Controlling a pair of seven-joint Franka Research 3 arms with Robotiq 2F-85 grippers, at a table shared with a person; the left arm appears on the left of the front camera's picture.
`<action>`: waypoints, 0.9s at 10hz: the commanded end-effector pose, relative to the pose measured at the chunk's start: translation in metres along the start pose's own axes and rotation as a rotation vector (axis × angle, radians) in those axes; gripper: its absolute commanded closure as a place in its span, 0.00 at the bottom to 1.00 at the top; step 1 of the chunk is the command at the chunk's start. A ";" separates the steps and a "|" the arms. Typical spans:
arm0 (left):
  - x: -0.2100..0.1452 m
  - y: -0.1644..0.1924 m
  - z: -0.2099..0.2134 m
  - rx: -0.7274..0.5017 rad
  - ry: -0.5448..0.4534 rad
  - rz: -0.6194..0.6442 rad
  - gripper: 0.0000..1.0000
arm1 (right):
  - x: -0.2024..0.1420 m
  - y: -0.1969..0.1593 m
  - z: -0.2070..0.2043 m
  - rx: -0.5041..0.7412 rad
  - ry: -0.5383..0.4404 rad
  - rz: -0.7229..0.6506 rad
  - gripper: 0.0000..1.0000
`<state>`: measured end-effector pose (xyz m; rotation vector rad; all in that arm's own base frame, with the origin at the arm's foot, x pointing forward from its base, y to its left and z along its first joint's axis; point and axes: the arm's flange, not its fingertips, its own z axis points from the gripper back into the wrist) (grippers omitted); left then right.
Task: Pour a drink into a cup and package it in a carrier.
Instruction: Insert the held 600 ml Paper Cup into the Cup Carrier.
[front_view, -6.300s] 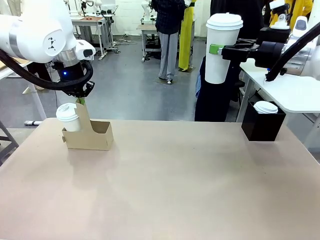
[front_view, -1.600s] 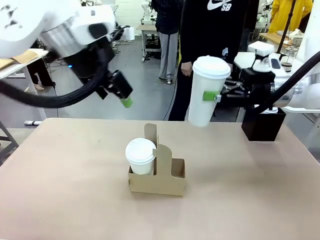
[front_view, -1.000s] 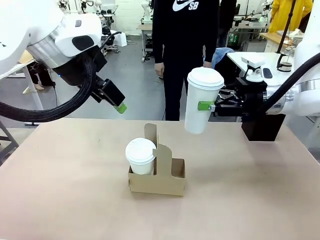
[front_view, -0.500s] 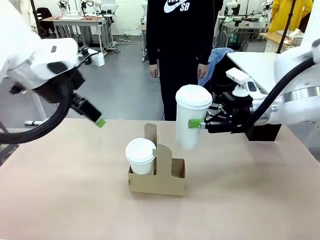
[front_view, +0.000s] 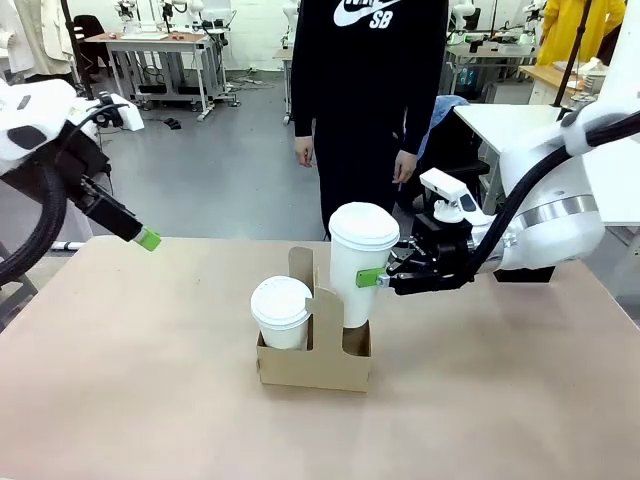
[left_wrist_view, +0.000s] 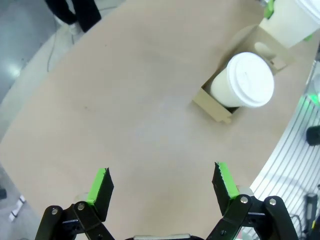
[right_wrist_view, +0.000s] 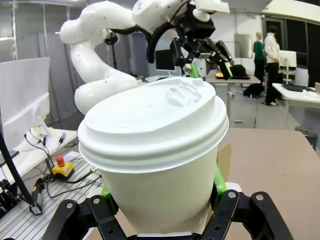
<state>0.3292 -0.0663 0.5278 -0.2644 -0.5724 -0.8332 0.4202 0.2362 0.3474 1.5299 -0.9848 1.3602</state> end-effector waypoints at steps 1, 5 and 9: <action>-0.044 -0.016 -0.015 -0.020 -0.024 -0.056 0.00 | -0.008 -0.011 -0.002 0.054 -0.006 0.019 0.20; -0.004 0.006 0.001 -0.006 -0.004 -0.021 0.00 | -0.035 -0.018 -0.004 0.099 0.025 -0.020 0.20; -0.004 0.006 0.001 -0.006 -0.004 -0.021 0.00 | -0.059 -0.021 -0.001 0.135 0.065 -0.051 0.20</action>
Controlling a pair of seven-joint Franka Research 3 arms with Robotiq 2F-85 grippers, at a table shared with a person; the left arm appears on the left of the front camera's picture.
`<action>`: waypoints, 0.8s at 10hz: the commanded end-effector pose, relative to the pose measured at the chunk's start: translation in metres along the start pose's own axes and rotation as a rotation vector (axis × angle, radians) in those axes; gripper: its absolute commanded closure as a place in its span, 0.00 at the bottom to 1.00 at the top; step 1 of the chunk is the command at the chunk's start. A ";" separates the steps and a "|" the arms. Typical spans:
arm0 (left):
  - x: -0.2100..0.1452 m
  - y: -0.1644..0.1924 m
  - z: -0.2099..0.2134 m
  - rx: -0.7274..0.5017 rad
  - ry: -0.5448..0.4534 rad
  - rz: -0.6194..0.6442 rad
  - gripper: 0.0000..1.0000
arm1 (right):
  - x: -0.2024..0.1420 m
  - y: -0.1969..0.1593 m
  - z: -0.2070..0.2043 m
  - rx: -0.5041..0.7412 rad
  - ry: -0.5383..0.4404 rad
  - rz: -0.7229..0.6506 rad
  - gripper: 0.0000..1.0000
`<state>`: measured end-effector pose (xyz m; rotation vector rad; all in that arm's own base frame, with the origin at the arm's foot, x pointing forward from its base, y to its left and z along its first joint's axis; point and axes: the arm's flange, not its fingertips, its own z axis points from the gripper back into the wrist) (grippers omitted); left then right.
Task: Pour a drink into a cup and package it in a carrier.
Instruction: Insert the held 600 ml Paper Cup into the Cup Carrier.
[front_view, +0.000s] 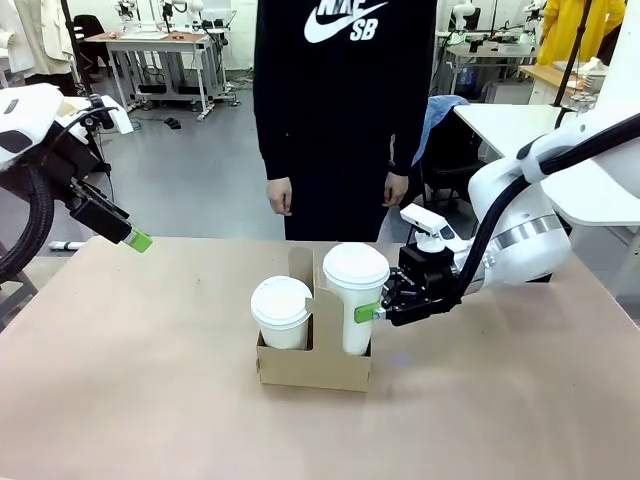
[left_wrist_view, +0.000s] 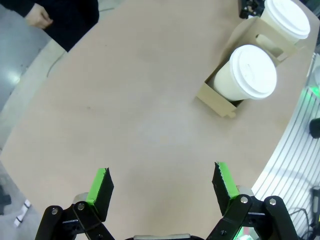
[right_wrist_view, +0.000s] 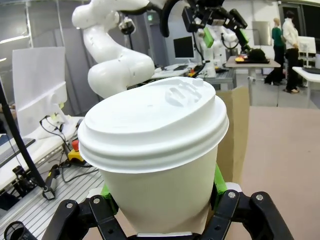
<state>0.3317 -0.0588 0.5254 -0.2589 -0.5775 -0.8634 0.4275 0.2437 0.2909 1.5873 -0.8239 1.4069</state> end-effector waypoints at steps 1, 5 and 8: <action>0.001 -0.001 0.001 -0.003 -0.003 0.009 0.00 | -0.009 -0.009 0.001 0.036 0.022 0.027 0.20; 0.001 -0.001 0.001 -0.003 -0.003 0.009 0.00 | -0.032 -0.020 -0.002 0.072 0.035 0.035 0.20; 0.001 -0.001 0.001 -0.003 -0.003 0.009 0.00 | -0.043 -0.023 0.001 0.098 0.047 0.050 0.20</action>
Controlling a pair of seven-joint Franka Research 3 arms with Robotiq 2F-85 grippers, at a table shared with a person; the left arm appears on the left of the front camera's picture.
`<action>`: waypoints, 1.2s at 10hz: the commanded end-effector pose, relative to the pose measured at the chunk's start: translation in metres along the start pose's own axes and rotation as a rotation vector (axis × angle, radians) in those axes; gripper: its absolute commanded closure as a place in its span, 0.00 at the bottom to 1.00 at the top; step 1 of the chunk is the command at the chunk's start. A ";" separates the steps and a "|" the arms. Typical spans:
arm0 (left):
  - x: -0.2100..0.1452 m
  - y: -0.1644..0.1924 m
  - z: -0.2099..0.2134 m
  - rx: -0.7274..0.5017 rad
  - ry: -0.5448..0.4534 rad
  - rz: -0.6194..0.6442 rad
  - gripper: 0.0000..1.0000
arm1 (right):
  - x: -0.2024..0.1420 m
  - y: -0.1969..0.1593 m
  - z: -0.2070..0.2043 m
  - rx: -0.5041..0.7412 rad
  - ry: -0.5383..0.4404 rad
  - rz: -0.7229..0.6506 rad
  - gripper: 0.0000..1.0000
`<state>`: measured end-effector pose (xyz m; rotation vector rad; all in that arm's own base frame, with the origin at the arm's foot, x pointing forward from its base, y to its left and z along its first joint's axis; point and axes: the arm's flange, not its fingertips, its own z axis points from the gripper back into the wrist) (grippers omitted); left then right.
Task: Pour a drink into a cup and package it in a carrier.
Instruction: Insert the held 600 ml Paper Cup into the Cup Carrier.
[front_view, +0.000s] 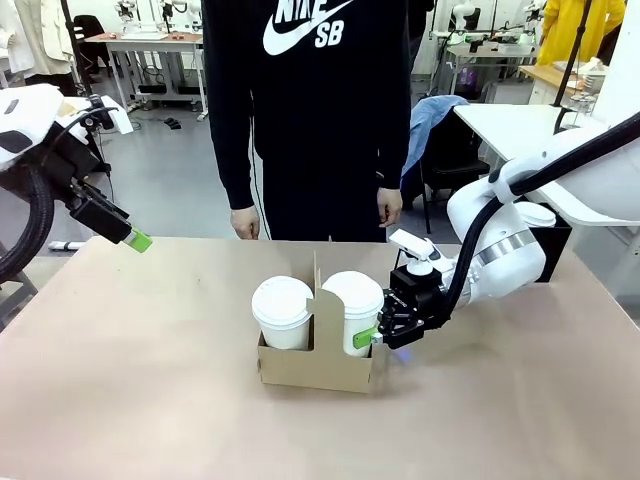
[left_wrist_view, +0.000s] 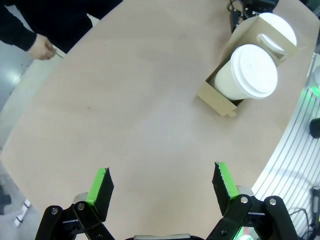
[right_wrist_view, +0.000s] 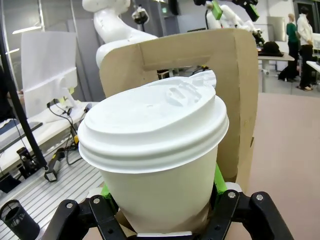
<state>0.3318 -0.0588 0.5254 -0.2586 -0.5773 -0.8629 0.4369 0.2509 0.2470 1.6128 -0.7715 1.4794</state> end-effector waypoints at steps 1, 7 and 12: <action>0.001 -0.001 0.001 -0.003 -0.004 0.009 0.00 | -0.003 -0.005 0.004 0.028 0.020 0.049 0.20; 0.001 -0.001 0.001 -0.003 -0.004 0.009 0.00 | 0.009 0.006 0.023 -0.030 0.115 0.088 0.00; 0.001 -0.001 0.001 -0.003 -0.004 0.009 0.00 | 0.039 0.051 0.087 -0.211 0.176 0.012 0.00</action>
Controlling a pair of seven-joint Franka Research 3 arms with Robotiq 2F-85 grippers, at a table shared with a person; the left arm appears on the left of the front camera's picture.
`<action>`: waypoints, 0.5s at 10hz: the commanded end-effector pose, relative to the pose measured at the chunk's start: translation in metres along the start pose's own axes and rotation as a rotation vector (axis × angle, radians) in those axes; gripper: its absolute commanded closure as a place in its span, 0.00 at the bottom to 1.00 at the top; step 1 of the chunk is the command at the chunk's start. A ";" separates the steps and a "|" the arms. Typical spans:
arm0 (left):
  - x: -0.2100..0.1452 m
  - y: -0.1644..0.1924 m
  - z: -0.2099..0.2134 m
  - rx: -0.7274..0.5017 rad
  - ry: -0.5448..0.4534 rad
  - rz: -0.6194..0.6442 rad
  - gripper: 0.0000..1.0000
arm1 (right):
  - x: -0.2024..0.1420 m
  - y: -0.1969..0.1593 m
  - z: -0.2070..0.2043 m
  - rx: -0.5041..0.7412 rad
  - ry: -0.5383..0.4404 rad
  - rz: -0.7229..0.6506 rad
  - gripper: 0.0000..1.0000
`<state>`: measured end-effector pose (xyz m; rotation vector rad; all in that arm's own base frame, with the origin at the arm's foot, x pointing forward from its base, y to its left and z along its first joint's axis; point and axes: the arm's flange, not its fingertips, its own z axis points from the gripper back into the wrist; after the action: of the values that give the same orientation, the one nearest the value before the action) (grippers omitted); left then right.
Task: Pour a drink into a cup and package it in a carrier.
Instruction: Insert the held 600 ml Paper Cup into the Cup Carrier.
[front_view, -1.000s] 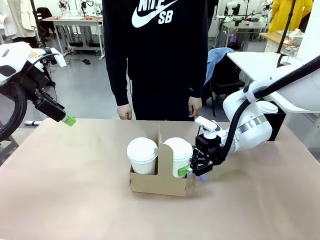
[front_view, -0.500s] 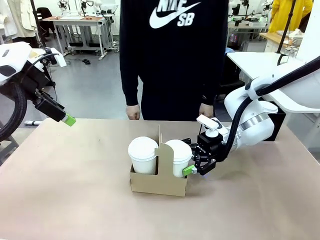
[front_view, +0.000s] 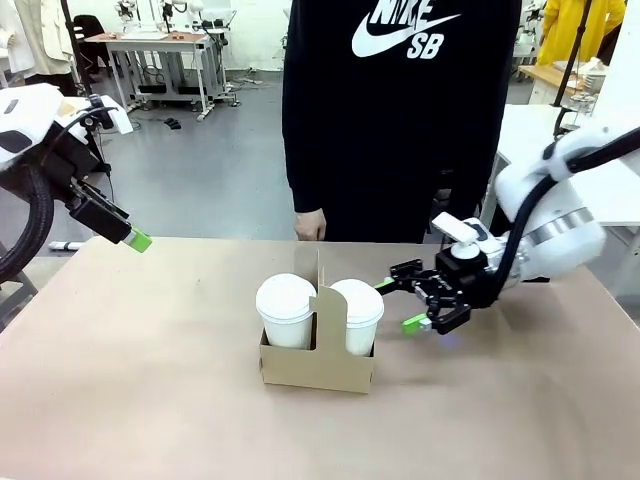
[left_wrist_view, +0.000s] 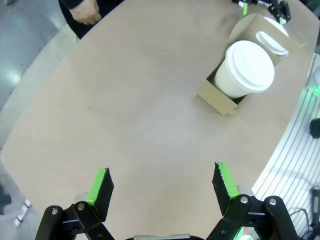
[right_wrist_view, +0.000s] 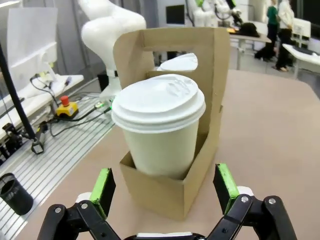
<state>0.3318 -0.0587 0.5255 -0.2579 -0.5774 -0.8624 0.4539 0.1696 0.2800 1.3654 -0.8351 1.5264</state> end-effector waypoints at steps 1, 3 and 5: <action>0.001 -0.001 0.001 -0.004 -0.004 0.009 0.00 | 0.021 0.041 0.040 -0.169 0.069 -0.137 0.00; 0.001 -0.001 0.001 -0.004 -0.004 0.009 0.00 | 0.040 0.097 0.090 -0.433 0.136 -0.288 0.00; 0.001 -0.001 0.001 -0.004 -0.004 0.009 0.00 | 0.053 0.150 0.127 -0.613 0.161 -0.443 0.00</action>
<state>0.3317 -0.0589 0.5261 -0.2555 -0.5781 -0.8626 0.3863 0.0105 0.3427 0.9050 -0.8168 1.0251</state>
